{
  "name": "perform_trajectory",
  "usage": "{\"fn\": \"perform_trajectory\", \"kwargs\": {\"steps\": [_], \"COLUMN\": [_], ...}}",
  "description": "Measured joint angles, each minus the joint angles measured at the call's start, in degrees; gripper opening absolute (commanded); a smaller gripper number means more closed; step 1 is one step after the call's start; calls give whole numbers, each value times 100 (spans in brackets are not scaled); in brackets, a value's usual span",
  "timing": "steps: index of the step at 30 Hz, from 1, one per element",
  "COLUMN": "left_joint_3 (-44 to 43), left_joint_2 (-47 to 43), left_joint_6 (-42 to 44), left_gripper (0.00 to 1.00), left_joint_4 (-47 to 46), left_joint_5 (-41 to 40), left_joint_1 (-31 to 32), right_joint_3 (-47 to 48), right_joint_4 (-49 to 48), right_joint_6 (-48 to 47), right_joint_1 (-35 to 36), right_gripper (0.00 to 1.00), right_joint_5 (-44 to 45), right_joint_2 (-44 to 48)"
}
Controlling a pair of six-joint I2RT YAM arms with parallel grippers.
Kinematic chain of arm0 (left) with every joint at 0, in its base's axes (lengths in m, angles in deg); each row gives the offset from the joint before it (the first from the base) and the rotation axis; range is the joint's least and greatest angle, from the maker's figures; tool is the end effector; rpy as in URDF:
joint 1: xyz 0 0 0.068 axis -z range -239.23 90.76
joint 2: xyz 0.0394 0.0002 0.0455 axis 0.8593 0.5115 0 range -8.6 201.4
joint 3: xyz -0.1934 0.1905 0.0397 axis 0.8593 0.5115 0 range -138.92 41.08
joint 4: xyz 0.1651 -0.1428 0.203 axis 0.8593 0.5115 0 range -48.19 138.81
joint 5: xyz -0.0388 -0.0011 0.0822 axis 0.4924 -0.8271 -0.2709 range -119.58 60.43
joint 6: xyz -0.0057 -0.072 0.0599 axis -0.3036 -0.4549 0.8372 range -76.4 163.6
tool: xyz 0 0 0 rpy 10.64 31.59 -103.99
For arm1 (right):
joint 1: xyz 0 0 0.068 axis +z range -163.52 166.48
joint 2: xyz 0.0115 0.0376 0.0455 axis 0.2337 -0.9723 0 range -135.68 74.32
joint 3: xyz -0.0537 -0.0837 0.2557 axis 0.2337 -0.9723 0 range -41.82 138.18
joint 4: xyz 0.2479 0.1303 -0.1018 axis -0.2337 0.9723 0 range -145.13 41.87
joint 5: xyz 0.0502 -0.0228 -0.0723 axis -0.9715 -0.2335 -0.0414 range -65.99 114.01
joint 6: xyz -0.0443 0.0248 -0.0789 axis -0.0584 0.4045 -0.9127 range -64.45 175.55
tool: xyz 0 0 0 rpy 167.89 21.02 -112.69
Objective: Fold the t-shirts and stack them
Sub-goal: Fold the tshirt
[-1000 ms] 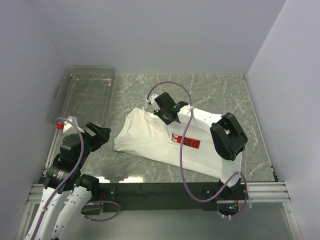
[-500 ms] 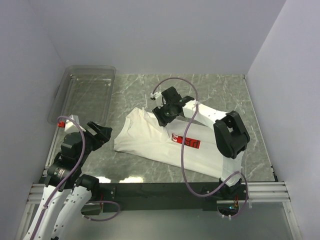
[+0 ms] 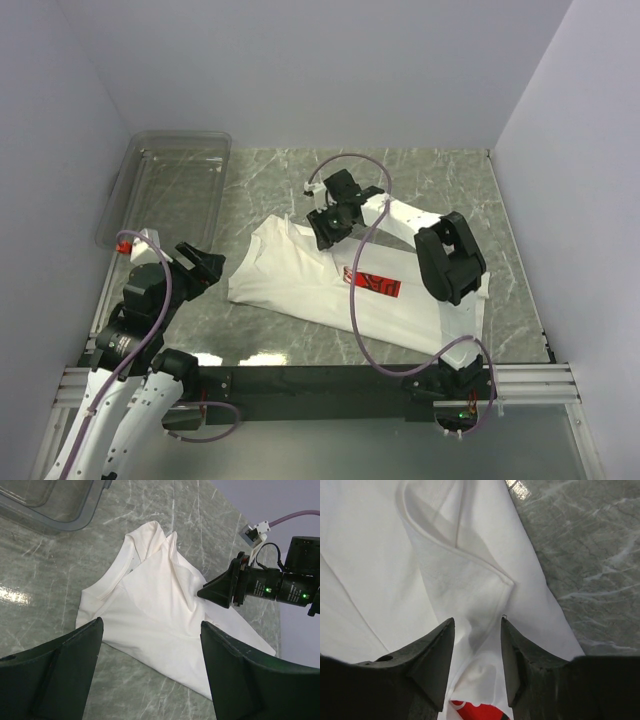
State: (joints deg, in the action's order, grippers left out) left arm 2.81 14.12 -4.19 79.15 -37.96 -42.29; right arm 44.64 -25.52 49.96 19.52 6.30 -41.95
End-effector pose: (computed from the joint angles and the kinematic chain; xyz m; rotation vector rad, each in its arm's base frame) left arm 0.1746 -0.0401 0.2913 -0.6253 1.8951 -0.5991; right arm 0.3986 0.2898 0.1295 -0.9787 2.4533 0.5705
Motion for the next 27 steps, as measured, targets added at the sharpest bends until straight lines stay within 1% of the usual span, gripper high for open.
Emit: {"fn": "perform_trajectory", "kwargs": {"steps": [2,3,5,6,7,13,19,20,21,22,25,27], "left_joint_3": [0,0,0,0,0,0,0,0,0,0,0,0], "left_joint_2": [0,0,0,0,0,2,2,4,4,4,7,11], "left_joint_6": [0,0,0,0,-2,0,0,0,0,0,0,0], "left_gripper": [84,84,84,84,84,84,84,84,84,84,84,84], "left_joint_4": [-2,0,-4,-4,-4,-7,-9,-9,-11,-11,-13,-13], "left_joint_5": [0,0,0,0,0,0,0,0,0,0,2,0], "left_joint_1": [0,0,0,0,0,0,0,0,0,0,0,0], "right_joint_3": [39,44,44,44,44,7,-343,-374,-387,-387,-387,-387], "right_joint_4": [0,4,4,4,4,-26,-133,-129,-146,-162,-197,-188], "right_joint_6": [17,20,44,46,42,114,197,214,221,247,304,321], "right_joint_1": [-13,-22,-46,-50,-63,-302,-610,-649,-686,-710,-728,-695], "right_gripper": [37,29,22,14,11,0,0,2,10,23,37,39], "right_joint_5": [-24,-42,-76,-90,-109,-186,-166,-166,-192,-223,-446,-599], "right_joint_2": [-48,-70,-103,-116,-122,-107,232,295,334,363,376,354]}}
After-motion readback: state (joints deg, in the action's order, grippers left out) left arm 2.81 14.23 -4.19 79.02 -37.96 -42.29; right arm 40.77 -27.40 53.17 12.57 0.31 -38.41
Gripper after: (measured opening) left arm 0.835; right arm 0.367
